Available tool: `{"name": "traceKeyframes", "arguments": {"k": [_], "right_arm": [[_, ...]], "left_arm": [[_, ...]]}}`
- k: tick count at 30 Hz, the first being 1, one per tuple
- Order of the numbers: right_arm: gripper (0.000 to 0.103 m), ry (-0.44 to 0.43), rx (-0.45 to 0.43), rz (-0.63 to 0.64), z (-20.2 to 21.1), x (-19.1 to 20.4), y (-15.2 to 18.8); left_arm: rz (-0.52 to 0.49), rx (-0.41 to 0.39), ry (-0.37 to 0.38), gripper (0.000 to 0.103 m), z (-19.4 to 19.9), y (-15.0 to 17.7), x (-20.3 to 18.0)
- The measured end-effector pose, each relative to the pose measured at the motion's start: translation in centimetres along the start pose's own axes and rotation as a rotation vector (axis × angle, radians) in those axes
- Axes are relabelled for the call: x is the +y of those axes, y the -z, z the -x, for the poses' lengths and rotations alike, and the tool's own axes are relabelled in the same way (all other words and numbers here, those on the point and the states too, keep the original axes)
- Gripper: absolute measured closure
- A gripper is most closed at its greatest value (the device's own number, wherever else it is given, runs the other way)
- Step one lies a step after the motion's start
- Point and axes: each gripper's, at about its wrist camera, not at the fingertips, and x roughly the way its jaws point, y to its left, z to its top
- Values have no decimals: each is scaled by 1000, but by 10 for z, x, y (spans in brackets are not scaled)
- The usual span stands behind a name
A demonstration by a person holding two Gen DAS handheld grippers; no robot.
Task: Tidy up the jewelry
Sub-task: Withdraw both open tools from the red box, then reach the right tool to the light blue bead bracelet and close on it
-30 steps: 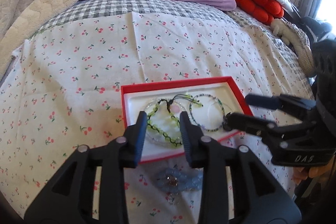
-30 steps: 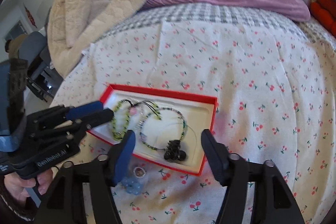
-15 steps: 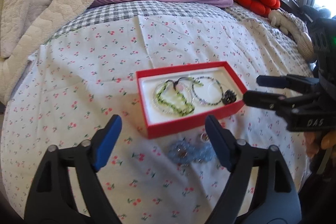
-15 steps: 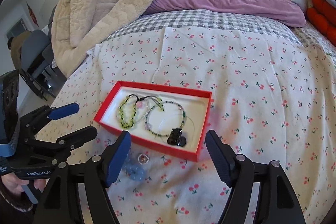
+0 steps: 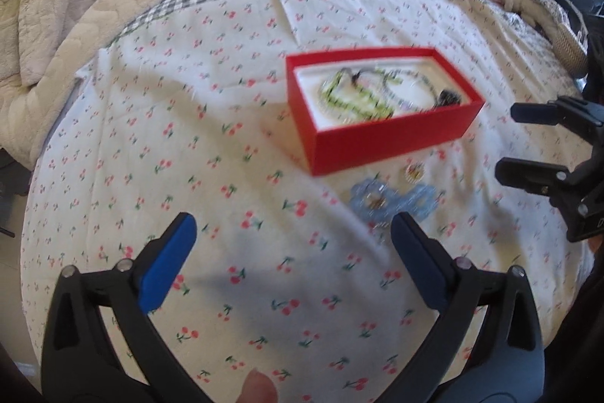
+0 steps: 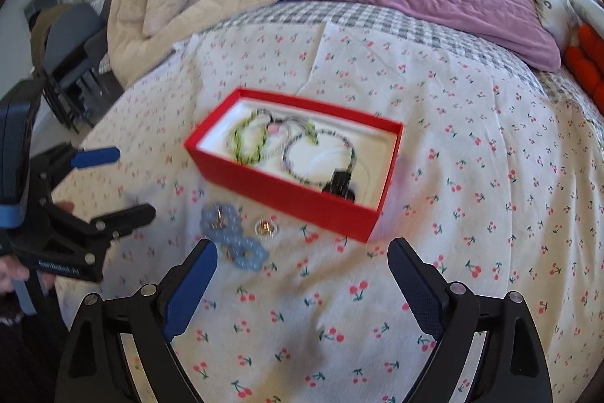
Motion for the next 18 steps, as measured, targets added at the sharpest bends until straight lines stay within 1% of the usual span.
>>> {"name": "traceKeyframes", "arguments": {"k": [5, 9, 11, 12, 16, 18], "right_arm": [[10, -3, 44, -17, -13, -1, 9], [10, -33, 73, -22, -23, 2, 15], [10, -49, 88, -20, -30, 4, 17], [10, -71, 100, -28, -35, 4, 18], [10, -130, 124, -108, -52, -3, 19], [10, -132, 121, -107, -57, -2, 18]], "left_arm": [[-21, 47, -19, 1, -11, 14, 0], [-37, 71, -21, 1, -17, 20, -2], [-39, 77, -12, 1, -18, 21, -3], [-39, 77, -7, 1, -19, 21, -3], [-54, 75, -11, 1, -20, 20, -6], [-64, 78, -13, 1, -21, 20, -7]]}}
